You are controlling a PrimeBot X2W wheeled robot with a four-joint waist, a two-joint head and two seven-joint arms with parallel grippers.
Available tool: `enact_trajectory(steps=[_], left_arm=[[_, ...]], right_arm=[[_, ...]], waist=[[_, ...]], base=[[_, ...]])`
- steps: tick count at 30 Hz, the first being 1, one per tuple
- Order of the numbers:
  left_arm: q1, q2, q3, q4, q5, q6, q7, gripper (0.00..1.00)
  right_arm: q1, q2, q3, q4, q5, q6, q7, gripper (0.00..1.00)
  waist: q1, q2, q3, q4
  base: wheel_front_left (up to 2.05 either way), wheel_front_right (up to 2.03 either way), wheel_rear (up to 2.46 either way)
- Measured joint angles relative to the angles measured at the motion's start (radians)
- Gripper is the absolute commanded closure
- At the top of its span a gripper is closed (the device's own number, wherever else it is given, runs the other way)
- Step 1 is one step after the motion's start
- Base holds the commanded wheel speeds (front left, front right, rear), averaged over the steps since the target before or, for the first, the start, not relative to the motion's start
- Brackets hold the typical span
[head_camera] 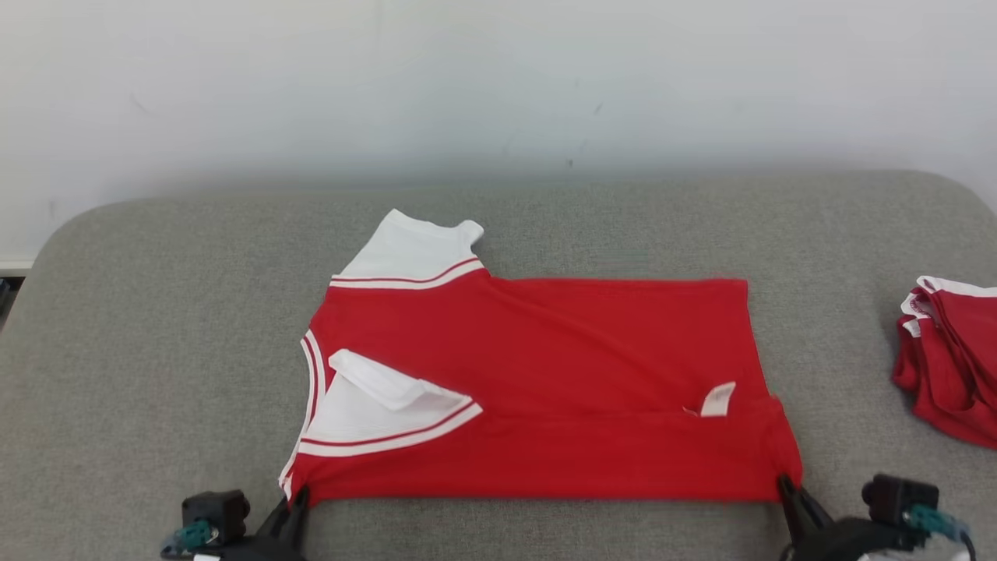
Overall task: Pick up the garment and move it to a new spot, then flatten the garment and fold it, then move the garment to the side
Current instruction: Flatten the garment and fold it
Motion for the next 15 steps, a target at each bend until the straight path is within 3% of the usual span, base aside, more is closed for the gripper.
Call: enact_trajectory(steps=[7,15], left_arm=[[0.095,0.033,-0.023,-0.119,-0.025,-0.007,-0.005,1.0],[0.214,0.072,-0.067,-0.271,-0.077,-0.008,0.0,1.0]], right_arm=[[0.167,-0.026,-0.028,-0.155,0.024,-0.002,0.037,1.0],[0.25,-0.042,-0.049,-0.32,0.037,-0.046,0.104,1.0]], waist=[[0.0,0.0,-0.013,0.004],[0.0,0.0,-0.012,0.002]], base=[[0.0,0.0,0.0],[0.0,0.0,0.0]])
